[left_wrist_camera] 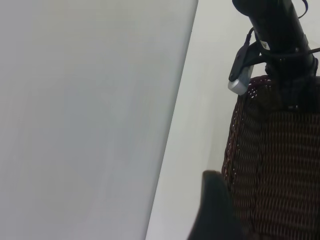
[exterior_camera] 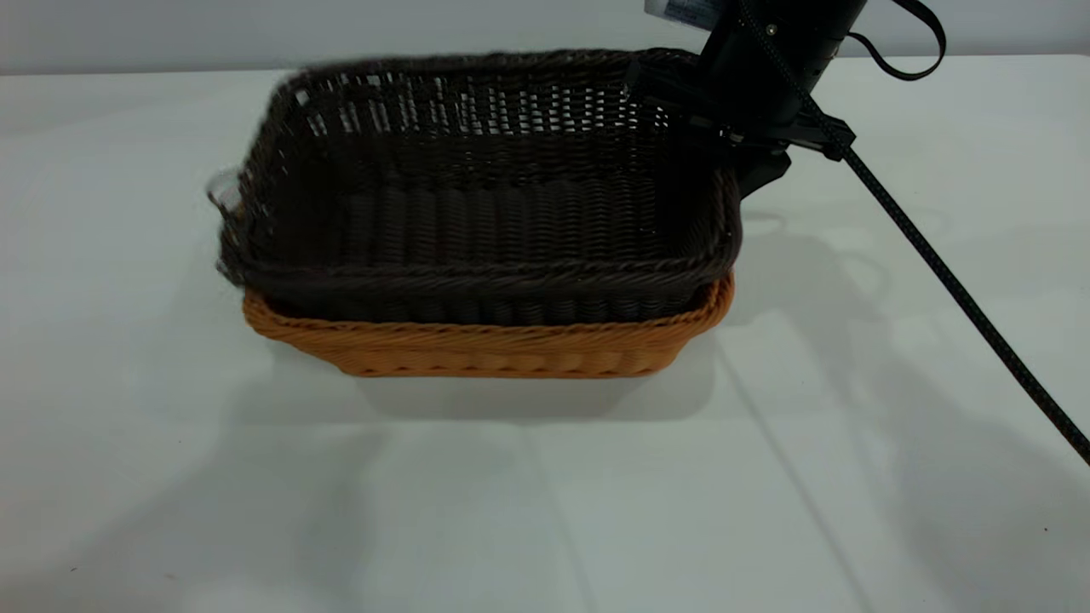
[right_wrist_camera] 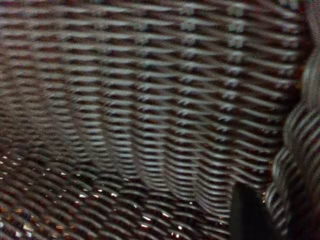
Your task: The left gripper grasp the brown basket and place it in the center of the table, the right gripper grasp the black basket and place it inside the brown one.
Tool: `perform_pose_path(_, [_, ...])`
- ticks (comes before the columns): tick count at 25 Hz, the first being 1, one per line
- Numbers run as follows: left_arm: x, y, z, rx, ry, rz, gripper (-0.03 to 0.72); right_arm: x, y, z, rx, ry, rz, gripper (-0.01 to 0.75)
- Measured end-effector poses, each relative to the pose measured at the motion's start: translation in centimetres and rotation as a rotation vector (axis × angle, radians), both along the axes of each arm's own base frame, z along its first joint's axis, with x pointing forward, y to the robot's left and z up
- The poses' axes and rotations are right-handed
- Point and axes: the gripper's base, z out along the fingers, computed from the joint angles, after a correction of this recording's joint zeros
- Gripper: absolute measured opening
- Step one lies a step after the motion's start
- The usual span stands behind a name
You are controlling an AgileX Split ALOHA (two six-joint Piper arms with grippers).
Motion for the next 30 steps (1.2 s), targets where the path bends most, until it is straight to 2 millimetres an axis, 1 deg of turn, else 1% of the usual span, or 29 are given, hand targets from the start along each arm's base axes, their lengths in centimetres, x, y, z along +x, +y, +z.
perform_pose_path(4, [0.0,0.0,0.0,0.000,0.000,0.000,0.459,-0.2,0.1,0.4,0.014,0.025,0.025,0.358])
perform_pose_path(7, [0.0,0.0,0.0,0.001,0.002,0.000,0.459,-0.6,0.0,1.3,0.004,0.028,0.086,0.444])
perform_pose_path(10, [0.0,0.0,0.0,0.002,0.005,-0.001,0.459,-0.7,-0.5,3.6,-0.035,-0.017,0.134,0.491])
perform_pose_path(13, [-0.3,0.2,0.2,0.002,-0.003,0.000,0.459,-1.0,-1.2,6.8,-0.092,-0.075,0.171,0.504])
perform_pose_path(15, [-0.9,0.6,0.7,-0.007,-0.018,0.004,0.459,-1.5,-1.8,9.6,-0.126,-0.117,0.192,0.505])
perform_pose_path(17, [-2.2,1.3,1.5,-0.032,-0.026,0.016,0.459,-2.3,-2.4,12.7,-0.157,-0.162,0.212,0.506])
perform_pose_path(19, [-3.7,2.1,2.3,-0.064,-0.021,0.040,0.459,-3.4,-3.0,16.6,-0.175,-0.231,0.226,0.506])
perform_pose_path(22, [-6.0,3.8,3.1,-0.090,0.000,0.112,0.459,-5.9,-4.2,22.4,-0.191,-0.352,0.230,0.506])
perform_pose_path(25, [-8.0,5.7,3.3,-0.106,0.062,0.240,0.459,-9.2,-5.4,28.2,-0.167,-0.494,0.209,0.506])
perform_pose_path(27, [-9.1,6.8,3.3,-0.139,0.123,0.349,0.459,-12.3,-6.4,32.2,-0.143,-0.606,0.190,0.506])
perform_pose_path(28, [-9.5,7.4,3.2,-0.145,0.153,0.399,0.459,-13.7,-6.8,33.7,-0.132,-0.650,0.177,0.506])
perform_pose_path(30, [-10.3,8.2,2.9,-0.165,0.228,0.509,0.459,-17.3,-8.0,37.0,-0.103,-0.752,0.144,0.506])
